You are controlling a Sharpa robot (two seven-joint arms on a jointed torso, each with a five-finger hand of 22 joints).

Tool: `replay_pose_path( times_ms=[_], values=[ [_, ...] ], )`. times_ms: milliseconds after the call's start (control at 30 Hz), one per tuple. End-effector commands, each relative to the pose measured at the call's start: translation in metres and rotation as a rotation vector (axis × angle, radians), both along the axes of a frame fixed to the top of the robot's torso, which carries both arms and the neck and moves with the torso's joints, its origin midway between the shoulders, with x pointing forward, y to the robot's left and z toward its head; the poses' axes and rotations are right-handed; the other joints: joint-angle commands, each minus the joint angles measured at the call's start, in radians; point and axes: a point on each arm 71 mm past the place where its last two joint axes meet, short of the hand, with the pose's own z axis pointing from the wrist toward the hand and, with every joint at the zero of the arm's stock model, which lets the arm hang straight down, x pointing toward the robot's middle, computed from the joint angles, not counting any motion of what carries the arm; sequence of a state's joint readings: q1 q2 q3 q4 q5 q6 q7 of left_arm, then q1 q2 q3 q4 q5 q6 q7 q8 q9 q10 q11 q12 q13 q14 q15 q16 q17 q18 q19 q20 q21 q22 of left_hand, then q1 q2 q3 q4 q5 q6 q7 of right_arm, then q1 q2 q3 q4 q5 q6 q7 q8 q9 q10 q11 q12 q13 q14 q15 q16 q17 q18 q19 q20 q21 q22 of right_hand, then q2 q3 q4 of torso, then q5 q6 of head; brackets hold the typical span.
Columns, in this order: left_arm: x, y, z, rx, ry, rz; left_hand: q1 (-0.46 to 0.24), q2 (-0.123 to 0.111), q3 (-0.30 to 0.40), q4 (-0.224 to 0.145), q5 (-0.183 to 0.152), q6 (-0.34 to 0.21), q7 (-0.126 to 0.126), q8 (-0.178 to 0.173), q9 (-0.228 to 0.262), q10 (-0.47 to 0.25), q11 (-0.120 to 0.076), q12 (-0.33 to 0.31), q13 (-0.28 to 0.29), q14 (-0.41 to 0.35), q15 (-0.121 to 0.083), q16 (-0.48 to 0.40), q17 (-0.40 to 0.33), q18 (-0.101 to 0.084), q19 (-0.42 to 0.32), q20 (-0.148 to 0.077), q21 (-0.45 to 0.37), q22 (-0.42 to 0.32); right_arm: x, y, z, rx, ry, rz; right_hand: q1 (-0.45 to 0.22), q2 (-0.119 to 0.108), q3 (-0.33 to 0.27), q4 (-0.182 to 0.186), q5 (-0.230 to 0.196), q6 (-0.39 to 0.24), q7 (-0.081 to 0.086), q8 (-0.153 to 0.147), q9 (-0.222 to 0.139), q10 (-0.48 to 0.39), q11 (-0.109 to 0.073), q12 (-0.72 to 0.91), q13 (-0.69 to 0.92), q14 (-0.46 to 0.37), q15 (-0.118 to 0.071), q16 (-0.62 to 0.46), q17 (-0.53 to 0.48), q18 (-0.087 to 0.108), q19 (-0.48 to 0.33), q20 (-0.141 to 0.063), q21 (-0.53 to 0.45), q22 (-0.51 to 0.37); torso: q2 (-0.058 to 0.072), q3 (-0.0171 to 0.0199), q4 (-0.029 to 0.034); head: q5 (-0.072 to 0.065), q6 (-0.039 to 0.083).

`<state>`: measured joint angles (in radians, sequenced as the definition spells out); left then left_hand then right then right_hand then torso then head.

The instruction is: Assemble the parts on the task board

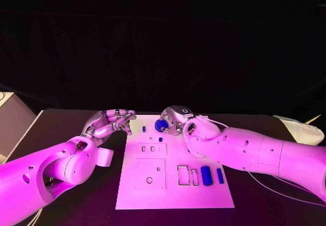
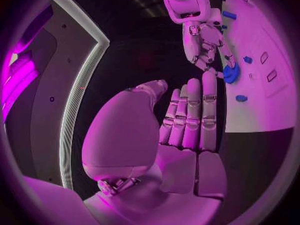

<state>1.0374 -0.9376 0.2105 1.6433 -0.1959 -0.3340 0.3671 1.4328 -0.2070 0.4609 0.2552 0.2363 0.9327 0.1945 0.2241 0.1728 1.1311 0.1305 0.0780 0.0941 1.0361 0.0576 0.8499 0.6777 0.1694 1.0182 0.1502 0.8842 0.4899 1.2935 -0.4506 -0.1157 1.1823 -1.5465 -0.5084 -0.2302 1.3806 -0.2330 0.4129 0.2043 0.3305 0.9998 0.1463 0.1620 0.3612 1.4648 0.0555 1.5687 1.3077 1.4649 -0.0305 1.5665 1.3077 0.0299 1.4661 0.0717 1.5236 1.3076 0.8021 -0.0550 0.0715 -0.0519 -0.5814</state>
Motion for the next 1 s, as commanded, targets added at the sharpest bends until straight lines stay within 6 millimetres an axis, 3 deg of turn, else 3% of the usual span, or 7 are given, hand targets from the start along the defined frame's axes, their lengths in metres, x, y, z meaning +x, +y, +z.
replay_pose_path(
  times_ms=[33,400,733,833,900,1000],
  values=[
    [-0.0009,-0.0031,0.0013,-0.006,-0.007,-0.021,-0.002,0.003,0.008,0.000,-0.005,-0.006,0.001,0.003,0.001,-0.005,0.001,-0.003,0.001,-0.006,0.002,0.002,0.001,0.014,-0.005,0.000,0.004,0.001,0.0002,0.0020,-0.0022,-0.033,0.012,0.005,-0.008,0.002,0.006,0.001,-0.006,0.020,-0.016,0.012,0.011,0.106,-0.006,0.002,0.263,0.106,-0.004,0.004,0.262,-0.014,0.081,-0.004,0.002,0.203,-0.001,-0.0004,0.0011,0.000,-0.001],
    [-0.0010,-0.0029,0.0014,-0.006,-0.007,-0.020,-0.002,0.003,0.008,0.000,-0.005,-0.006,0.001,0.003,0.001,-0.005,0.001,-0.003,0.001,-0.006,0.002,0.002,0.001,0.014,-0.005,0.000,0.004,0.001,0.0047,0.0033,-0.0043,-0.037,0.011,-0.007,-0.021,-0.005,0.005,0.003,-0.017,0.008,-0.012,0.006,0.009,0.106,-0.002,0.002,0.263,0.105,-0.001,0.004,0.260,-0.014,0.080,-0.002,0.000,0.200,-0.001,-0.0004,0.0000,0.004,0.003],
    [-0.0013,-0.0028,0.0016,-0.006,-0.007,-0.021,-0.002,0.003,0.008,0.000,-0.005,-0.006,0.001,0.003,0.001,-0.005,0.001,-0.003,0.001,-0.006,0.002,0.002,0.001,0.014,-0.005,0.000,0.004,0.001,0.0068,0.0067,-0.0063,-0.046,0.024,-0.013,-0.050,-0.013,-0.010,0.012,-0.065,-0.032,0.003,-0.019,-0.002,0.106,0.011,0.002,0.263,0.106,0.016,0.004,0.263,-0.014,0.080,0.012,0.000,0.201,-0.001,-0.0001,0.0000,0.004,0.002],
    [-0.0014,-0.0028,0.0017,-0.006,-0.007,-0.021,-0.002,0.003,0.008,0.000,-0.005,-0.006,0.001,0.003,0.001,-0.005,0.001,-0.003,0.001,-0.006,0.002,0.002,0.001,0.014,-0.005,0.000,0.004,0.001,0.0073,0.0069,-0.0073,-0.052,0.034,-0.013,-0.065,-0.018,-0.031,0.021,-0.089,-0.051,0.009,-0.031,-0.006,0.106,0.017,0.002,0.263,0.106,0.023,0.004,0.263,-0.014,0.080,0.019,0.000,0.203,-0.001,0.0000,-0.0003,0.005,0.002],
    [-0.0012,-0.0030,0.0016,-0.006,-0.007,-0.021,-0.002,0.003,0.008,0.000,-0.005,-0.006,0.001,0.003,0.001,-0.005,0.001,-0.003,0.001,-0.006,0.002,0.002,0.001,0.014,-0.005,0.000,0.004,0.001,0.0074,0.0071,-0.0079,-0.054,0.042,-0.011,-0.077,-0.016,-0.068,0.034,-0.134,-0.067,0.014,-0.042,-0.009,0.106,0.021,0.002,0.263,0.106,0.029,0.004,0.263,-0.014,0.080,0.026,0.000,0.203,-0.001,0.0003,-0.0006,0.007,0.002],
    [-0.0004,-0.0032,0.0011,-0.005,-0.007,-0.020,-0.002,0.003,0.008,0.000,-0.005,-0.006,0.001,0.003,0.001,-0.005,0.001,-0.003,0.001,-0.006,0.002,0.002,0.001,0.014,-0.005,0.000,0.004,0.001,0.0072,0.0071,-0.0086,-0.056,0.052,-0.008,-0.090,-0.011,-0.112,0.055,-0.147,-0.073,0.016,-0.048,-0.011,0.106,0.024,0.002,0.263,0.106,0.032,0.004,0.263,-0.014,0.080,0.030,0.001,0.204,0.000,0.0001,-0.0012,0.005,0.003]
  ],
)
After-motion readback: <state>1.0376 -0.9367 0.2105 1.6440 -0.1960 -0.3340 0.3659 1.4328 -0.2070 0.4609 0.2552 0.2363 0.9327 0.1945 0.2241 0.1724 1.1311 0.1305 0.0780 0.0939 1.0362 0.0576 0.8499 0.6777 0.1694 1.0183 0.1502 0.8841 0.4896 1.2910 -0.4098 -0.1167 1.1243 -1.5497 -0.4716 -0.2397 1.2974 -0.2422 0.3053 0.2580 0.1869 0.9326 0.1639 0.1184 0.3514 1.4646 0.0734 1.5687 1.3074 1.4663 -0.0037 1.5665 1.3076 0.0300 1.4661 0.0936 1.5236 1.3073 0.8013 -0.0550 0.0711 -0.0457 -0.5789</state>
